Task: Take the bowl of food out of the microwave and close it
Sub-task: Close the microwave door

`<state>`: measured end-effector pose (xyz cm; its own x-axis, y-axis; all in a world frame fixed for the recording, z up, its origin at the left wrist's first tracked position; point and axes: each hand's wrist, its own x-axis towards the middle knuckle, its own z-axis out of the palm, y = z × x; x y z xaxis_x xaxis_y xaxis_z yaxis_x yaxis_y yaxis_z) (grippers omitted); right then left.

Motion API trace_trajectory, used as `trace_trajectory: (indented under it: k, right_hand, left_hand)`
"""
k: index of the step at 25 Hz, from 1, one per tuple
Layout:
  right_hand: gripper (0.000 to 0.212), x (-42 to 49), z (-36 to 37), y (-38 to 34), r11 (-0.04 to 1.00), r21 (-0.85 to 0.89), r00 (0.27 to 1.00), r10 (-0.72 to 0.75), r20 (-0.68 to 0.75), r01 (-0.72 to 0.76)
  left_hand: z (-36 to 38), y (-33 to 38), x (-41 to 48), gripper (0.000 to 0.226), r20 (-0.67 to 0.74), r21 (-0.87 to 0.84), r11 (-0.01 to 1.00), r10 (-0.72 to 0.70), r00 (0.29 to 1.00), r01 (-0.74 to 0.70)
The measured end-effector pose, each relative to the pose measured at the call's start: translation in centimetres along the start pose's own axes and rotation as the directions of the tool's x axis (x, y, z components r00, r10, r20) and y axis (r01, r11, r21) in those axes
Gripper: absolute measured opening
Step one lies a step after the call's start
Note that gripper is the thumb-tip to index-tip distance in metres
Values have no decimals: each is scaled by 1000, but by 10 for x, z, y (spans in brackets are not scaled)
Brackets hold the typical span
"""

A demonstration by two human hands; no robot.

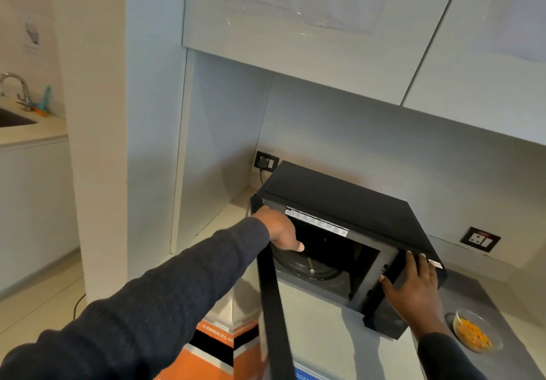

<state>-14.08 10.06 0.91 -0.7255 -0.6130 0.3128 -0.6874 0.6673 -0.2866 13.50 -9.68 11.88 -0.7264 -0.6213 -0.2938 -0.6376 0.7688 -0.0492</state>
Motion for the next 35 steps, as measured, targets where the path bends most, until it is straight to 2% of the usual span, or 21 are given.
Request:
trace_trajectory:
  k: [2, 4, 6, 9, 11, 12, 14, 16, 18, 20, 23, 25, 27, 29, 31, 35]
  right_hand:
    - [97, 0, 1, 3, 1000, -4, 1000, -11, 2, 11]
    - [97, 1, 0, 6, 1000, -17, 1000, -23, 16, 23]
    - [94, 4, -3, 9, 1000, -17, 999, -23, 37, 23]
    - [86, 5, -14, 11, 998, 55, 997, -33, 68, 29]
    - [81, 5, -26, 10, 987, 161, 993, -26, 115, 7]
    - [78, 4, -38, 8, 963, 264, 987, 8, 158, -50]
    - [66, -3, -60, 5, 815, 539, 972, 120, 204, -214]
    - [54, -18, -64, 3, 578, 754, 943, 281, 176, -313]
    - [49, -45, -48, 0, 349, 860, 875, 440, 200, -372]
    - [47, -72, -16, -2, 133, 861, 772, 526, 358, -491]
    - [70, -98, 37, -10, -185, 738, 610, 454, 649, -649]
    - [77, -103, 63, -17, -353, 679, 596, 326, 734, -643]
    - [80, -97, 78, -25, -504, 649, 635, 232, 737, -570]
    - [84, -84, 82, -34, -612, 624, 667, 201, 717, -486]
    - [90, -70, 83, -40, -675, 606, 690, 197, 697, -420]
    - [96, -57, 83, -45, -698, 613, 704, 220, 676, -371]
  left_hand:
    - [16, 13, 7, 93, -7, 43, 999, 12, 1000, -11]
    - [34, 28, 13, 101, 10, -43, 999, -3, 1000, 4]
    - [45, 44, 17, 101, -83, -94, 996, -4, 997, -4]
    - [48, 61, 33, 94, -276, -149, 981, 80, 958, -125]
    - [47, 66, 50, 92, -339, -157, 965, 146, 930, -209]
    - [47, 69, 59, 92, -361, -143, 957, 187, 914, -253]
    - [47, 72, 74, 90, -414, -86, 939, 272, 869, -334]
    - [46, 73, 87, 88, -466, -35, 922, 326, 822, -385]
    - [42, 76, 99, 91, -484, -30, 917, 335, 809, -398]
    - [35, 83, 111, 100, -457, -29, 920, 336, 824, -391]
    - [27, 85, 127, 115, -409, -24, 932, 321, 854, -362]
    - [25, 87, 137, 116, -399, -5, 939, 315, 861, -345]
    - [24, 89, 144, 110, -427, 17, 943, 307, 851, -331]
    - [25, 89, 148, 102, -475, 43, 944, 307, 825, -327]
    - [27, 89, 153, 97, -523, 80, 943, 316, 791, -324]
    - [32, 88, 162, 87, -586, 141, 941, 329, 740, -307]
